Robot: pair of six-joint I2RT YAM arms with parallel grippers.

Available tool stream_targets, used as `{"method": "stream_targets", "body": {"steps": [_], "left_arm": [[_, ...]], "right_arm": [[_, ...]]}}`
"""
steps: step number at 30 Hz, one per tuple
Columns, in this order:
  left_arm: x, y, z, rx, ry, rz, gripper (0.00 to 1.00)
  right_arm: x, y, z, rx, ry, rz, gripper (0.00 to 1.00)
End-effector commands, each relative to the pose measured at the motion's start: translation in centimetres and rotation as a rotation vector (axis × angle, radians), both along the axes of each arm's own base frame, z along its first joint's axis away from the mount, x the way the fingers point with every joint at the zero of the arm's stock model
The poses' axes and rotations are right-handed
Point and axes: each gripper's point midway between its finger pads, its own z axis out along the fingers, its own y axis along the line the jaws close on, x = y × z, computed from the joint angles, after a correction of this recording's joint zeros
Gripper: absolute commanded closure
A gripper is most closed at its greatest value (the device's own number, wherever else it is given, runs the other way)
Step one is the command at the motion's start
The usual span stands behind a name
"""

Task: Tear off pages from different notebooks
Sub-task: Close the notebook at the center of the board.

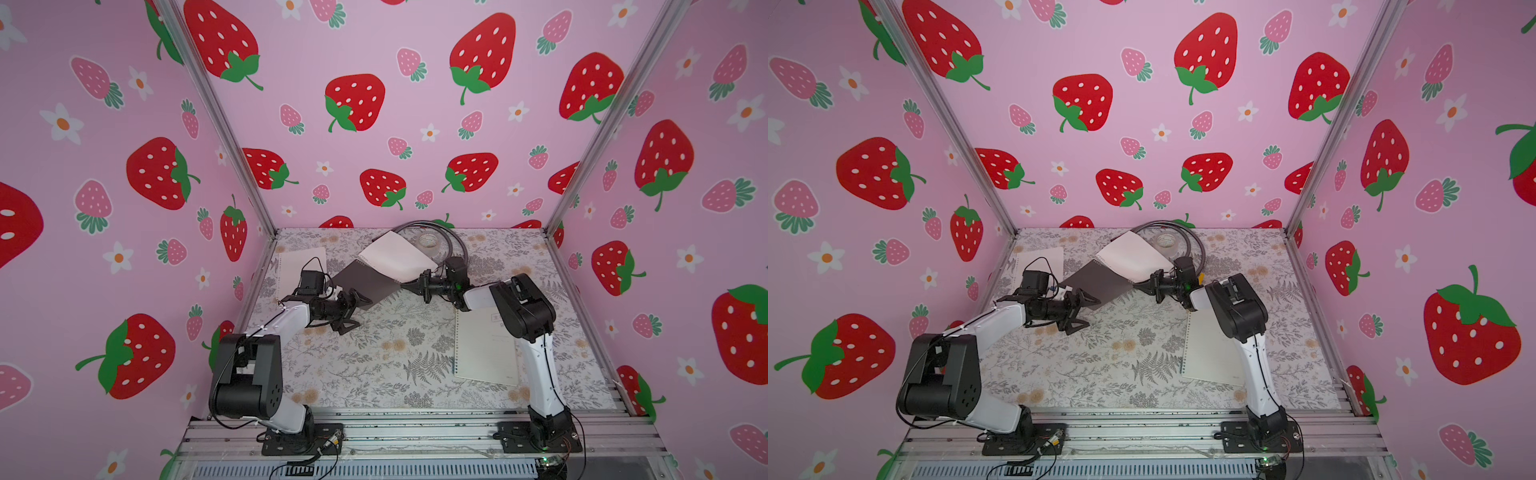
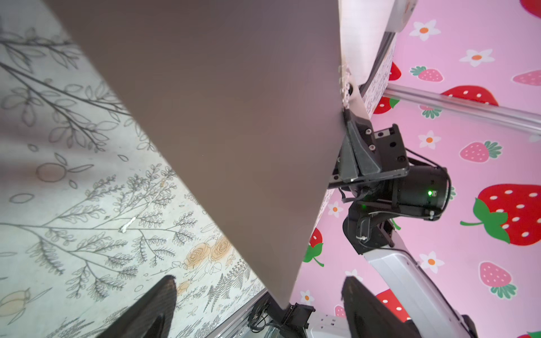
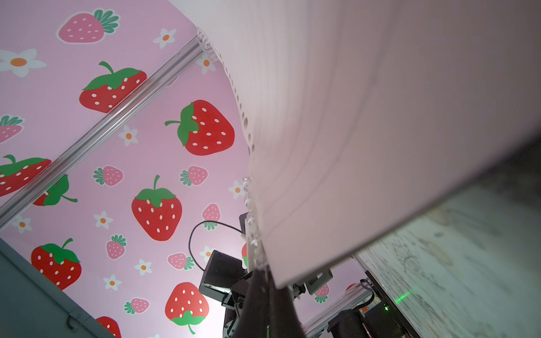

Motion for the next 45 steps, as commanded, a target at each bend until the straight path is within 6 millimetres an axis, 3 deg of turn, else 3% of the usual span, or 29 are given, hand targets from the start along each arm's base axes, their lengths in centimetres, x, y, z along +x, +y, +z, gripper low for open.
{"method": "stream_targets", "body": {"steps": [1,4,8,14,18,22,27,31,33,37,40,45], "left_arm": [[1.6,0.5,-0.4,0.007,-0.024,0.039,0.15],[3.0,1.0,-1.5,0.048,-0.03,0.071,0.22],[4.8,1.7,-2.7,0.093,-0.029,0.101,0.39],[6.8,2.6,-2.7,0.174,-0.06,0.106,0.64],[7.6,2.9,-2.3,0.203,-0.084,0.109,0.75],[7.7,2.8,-2.0,0.225,-0.102,0.101,1.0],[7.6,2.3,-0.9,0.258,-0.144,0.055,1.0],[7.0,2.6,0.9,0.354,-0.174,0.003,1.0],[6.4,3.5,1.8,0.424,-0.17,-0.018,1.0],[4.4,4.8,3.8,0.538,-0.149,-0.093,1.0],[2.3,5.3,4.8,0.586,-0.122,-0.172,1.0],[-1.4,6.5,4.8,0.653,-0.036,-0.26,1.0]], "right_arm": [[-0.1,-0.4,-2.9,-0.031,0.112,-0.057,1.0],[-0.9,-0.2,-3.2,-0.034,0.12,-0.041,1.0],[-2.2,0.1,-3.7,-0.04,0.133,-0.017,1.0],[-4.0,-0.1,-4.4,-0.053,0.157,-0.002,1.0],[-4.9,-0.2,-4.1,-0.057,0.158,0.011,1.0],[-5.8,-0.2,-4.0,-0.066,0.16,0.031,1.0],[-6.8,-0.2,-4.1,-0.077,0.186,0.062,1.0],[-8.1,-1.3,-4.6,-0.167,0.225,0.095,0.45],[-8.8,-2.8,-4.8,-0.255,0.236,0.099,0.35],[-9.2,-6.2,-4.3,-0.411,0.238,0.083,0.33],[-9.1,-7.7,-3.3,-0.502,0.212,0.105,0.34],[-7.5,-8.3,-1.2,-0.613,0.098,0.151,0.4]]}}
